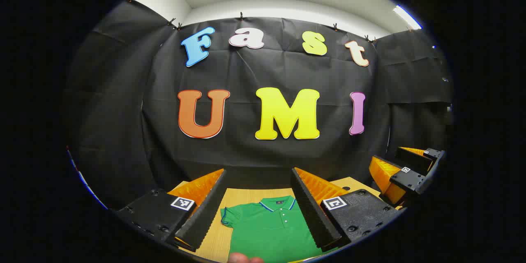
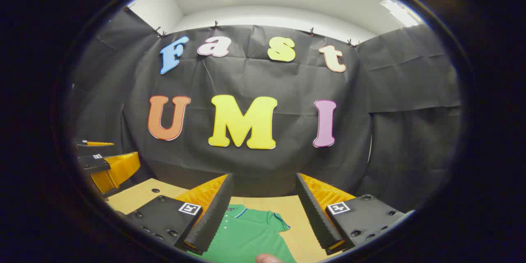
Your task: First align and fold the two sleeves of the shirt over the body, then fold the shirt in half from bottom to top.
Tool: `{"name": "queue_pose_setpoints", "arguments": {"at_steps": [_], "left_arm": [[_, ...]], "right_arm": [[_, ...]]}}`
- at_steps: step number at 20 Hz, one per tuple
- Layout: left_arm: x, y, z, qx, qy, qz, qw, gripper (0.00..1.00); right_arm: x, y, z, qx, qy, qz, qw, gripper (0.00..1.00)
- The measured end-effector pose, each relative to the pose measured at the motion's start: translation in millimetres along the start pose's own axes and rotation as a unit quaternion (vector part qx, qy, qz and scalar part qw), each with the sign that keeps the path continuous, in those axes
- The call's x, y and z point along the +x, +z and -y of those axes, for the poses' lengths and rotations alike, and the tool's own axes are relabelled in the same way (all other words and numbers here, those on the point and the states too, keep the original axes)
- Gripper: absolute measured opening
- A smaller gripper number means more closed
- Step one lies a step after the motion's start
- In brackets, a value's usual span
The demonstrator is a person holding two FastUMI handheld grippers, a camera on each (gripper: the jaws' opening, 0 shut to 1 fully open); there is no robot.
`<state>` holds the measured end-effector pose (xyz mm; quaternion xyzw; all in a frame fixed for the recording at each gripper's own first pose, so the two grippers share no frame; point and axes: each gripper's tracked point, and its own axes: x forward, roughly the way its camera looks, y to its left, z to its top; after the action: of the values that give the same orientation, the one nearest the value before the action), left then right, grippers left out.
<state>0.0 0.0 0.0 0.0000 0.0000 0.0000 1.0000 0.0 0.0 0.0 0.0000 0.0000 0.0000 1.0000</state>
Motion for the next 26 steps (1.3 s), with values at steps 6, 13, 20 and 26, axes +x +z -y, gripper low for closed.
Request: {"name": "queue_pose_setpoints", "arguments": {"at_steps": [6, 13, 20, 26], "left_arm": [[0, -2, -5, -0.004, 0.004, 0.000, 1.000, 0.98], [3, -2, -5, -0.003, 0.008, 0.000, 1.000, 0.98], [8, -4, 1, -0.007, 0.010, -0.002, 1.000, 0.98], [12, -14, 10, -0.008, 0.010, -0.013, 1.000, 0.98]], "right_arm": [[-1, 1, -3, -0.001, 0.000, 0.001, 1.000, 0.93], [1, 2, -2, -0.003, 0.005, 0.002, 1.000, 0.95], [8, -1, 3, -0.003, 0.018, -0.005, 1.000, 0.94], [17, -8, 19, 0.004, 0.024, -0.017, 1.000, 0.93]]}}
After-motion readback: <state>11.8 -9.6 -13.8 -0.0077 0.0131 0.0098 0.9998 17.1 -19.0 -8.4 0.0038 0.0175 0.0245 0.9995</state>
